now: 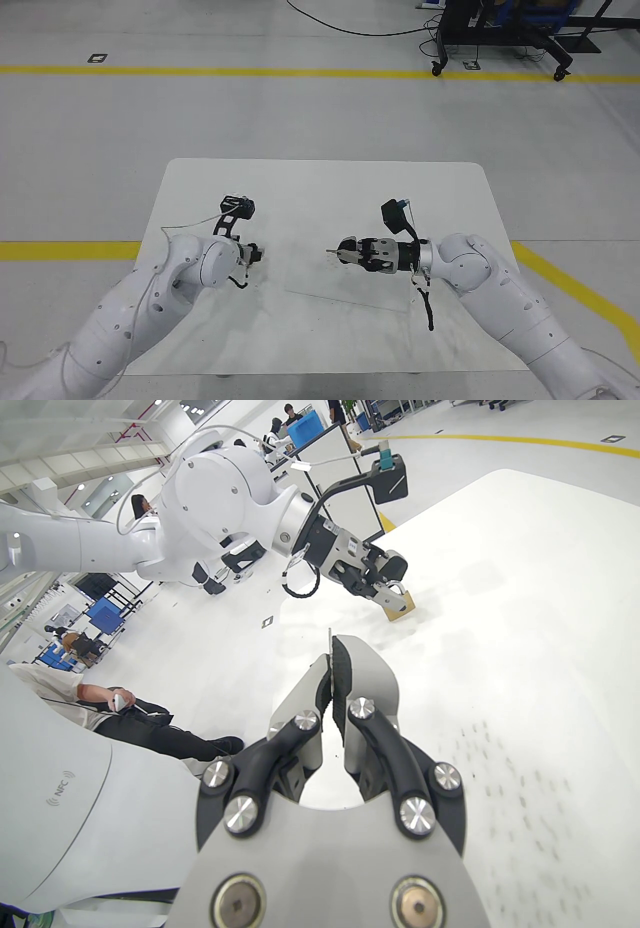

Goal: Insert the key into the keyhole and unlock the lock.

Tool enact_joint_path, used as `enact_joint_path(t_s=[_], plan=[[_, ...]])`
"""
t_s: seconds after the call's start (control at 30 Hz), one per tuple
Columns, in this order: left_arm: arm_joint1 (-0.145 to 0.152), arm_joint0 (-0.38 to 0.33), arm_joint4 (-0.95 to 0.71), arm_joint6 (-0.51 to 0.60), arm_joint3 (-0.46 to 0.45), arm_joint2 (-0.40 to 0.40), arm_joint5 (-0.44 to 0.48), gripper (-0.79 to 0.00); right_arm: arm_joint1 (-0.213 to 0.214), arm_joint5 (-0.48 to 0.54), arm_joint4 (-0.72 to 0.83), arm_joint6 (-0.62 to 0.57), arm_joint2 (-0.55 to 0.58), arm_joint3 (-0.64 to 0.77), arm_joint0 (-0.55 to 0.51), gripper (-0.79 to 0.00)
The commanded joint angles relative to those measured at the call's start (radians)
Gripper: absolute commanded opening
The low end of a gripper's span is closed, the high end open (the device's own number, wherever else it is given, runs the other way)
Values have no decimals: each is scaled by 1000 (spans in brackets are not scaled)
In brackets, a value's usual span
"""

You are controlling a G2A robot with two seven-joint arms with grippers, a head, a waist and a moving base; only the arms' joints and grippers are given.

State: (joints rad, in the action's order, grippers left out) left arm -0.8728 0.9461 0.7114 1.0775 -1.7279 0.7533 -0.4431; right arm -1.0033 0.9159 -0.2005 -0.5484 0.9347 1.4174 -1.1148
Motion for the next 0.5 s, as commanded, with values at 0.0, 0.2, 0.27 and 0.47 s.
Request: enact_joint_path(t_s=[0.0,0.2,0.27,0.47], plan=[[-8,-5,-2,3,13,-6,-3,-453,0,0,0,0,0,0,0,-785],[-23,-13,3,27,27,-14,-20,-785,0,0,0,0,0,0,0,-785],[-27,-17,18,36,27,-20,-17,-785,0,0,0,0,0,0,0,-785],[-35,-19,53,65,14,-22,-16,-785,0,0,0,0,0,0,0,-785]])
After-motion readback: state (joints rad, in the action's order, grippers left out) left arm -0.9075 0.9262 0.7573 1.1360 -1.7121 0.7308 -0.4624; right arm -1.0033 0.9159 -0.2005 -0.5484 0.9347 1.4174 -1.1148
